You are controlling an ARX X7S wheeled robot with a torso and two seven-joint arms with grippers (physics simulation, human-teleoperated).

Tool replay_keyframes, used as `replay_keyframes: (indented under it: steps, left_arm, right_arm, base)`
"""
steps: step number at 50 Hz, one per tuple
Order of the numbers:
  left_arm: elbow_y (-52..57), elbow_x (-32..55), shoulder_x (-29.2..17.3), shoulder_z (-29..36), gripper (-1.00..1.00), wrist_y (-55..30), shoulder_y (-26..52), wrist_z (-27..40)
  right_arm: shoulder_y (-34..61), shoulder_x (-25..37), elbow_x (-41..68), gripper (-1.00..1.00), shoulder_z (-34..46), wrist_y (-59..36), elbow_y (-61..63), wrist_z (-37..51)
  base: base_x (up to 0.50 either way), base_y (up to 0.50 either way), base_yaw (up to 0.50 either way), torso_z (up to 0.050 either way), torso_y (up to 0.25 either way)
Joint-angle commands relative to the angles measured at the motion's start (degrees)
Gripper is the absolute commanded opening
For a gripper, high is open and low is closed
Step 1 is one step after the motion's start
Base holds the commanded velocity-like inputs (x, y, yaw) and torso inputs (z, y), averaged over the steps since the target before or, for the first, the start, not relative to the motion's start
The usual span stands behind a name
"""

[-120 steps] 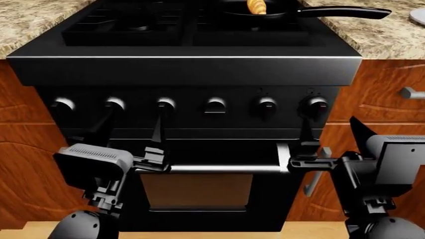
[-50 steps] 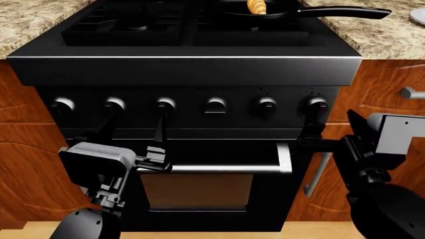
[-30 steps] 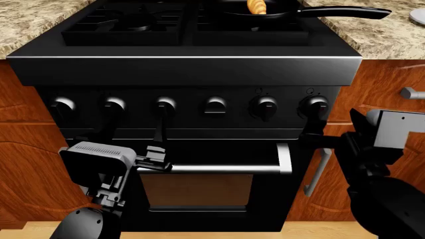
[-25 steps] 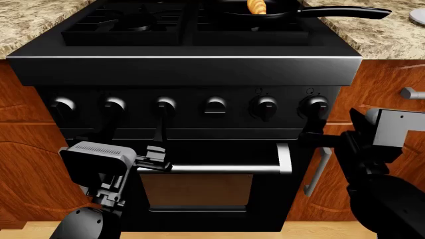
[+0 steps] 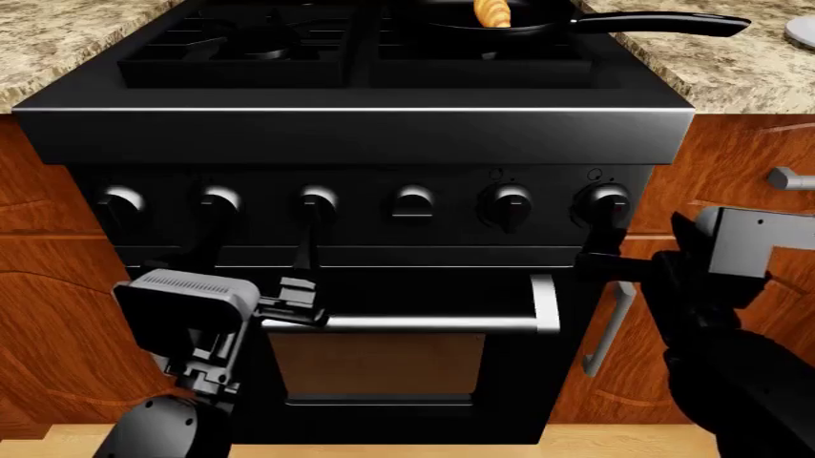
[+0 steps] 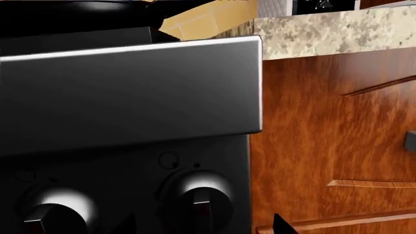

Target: Pick the croissant and place it on the pan. Then turn on the stove to warm the croissant.

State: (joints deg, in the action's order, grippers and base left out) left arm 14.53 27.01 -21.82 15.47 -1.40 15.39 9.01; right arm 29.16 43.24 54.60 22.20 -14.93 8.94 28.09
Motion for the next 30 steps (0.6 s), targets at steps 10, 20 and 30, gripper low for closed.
replay_keyframes:
  steps: [10, 20, 30]
  left_arm:
    - [0.7, 1.5, -0.4, -0.1, 1.0, -0.9, 0.1, 0.3]
    - [0.3, 1.5, -0.4, -0.1, 1.0, -0.9, 0.4, 0.4]
    - [0.3, 1.7, -0.5, 0.0, 1.0, -0.9, 0.5, 0.5]
  right_arm:
    - [2.3, -2.0, -1.2, 1.0, 1.1, -0.2, -5.8, -2.5]
    - [3.8, -2.9, -1.7, 1.0, 1.8, -0.3, -8.4, -4.2]
    - [5.0, -3.7, -2.0, 1.0, 2.3, -0.4, -10.3, -5.5]
  base:
    - [0.0, 0.0, 0.0, 0.0, 0.0]
    - [0.0, 0.0, 0.0, 0.0, 0.0]
    - [0.0, 0.0, 0.0, 0.0, 0.0]
